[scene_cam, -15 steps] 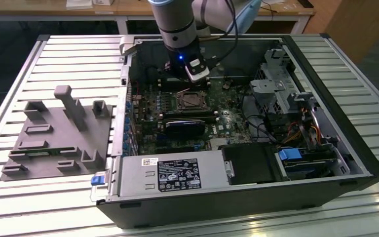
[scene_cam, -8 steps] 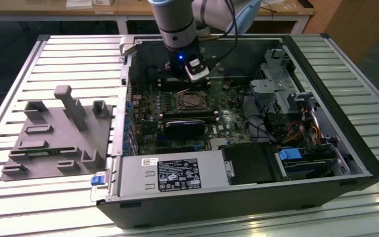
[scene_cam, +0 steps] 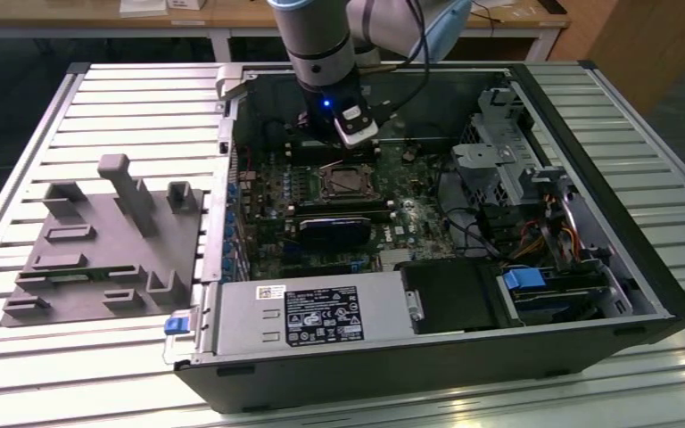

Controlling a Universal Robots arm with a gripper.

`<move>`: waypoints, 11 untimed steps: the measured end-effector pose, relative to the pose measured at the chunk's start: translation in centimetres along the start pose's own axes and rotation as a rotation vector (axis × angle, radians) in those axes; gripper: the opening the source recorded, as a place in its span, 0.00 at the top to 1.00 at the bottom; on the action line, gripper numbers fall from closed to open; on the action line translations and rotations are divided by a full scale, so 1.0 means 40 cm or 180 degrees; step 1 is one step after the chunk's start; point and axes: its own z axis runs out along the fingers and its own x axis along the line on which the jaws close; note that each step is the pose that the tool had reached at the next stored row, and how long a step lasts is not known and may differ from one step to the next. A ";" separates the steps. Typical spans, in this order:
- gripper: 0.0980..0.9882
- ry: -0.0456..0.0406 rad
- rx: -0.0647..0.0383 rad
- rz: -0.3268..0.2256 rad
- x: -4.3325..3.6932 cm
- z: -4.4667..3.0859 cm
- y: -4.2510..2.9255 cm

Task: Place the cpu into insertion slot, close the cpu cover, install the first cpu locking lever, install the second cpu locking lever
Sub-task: 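Install the first cpu locking lever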

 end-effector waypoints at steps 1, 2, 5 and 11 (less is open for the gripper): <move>1.00 0.0000 0.0000 0.0000 0.001 0.000 0.001; 1.00 0.0000 0.0000 0.0000 0.001 0.000 0.002; 1.00 0.0000 0.0000 -0.0001 0.002 0.001 0.003; 1.00 -0.0018 -0.0004 -0.0004 0.003 0.006 0.002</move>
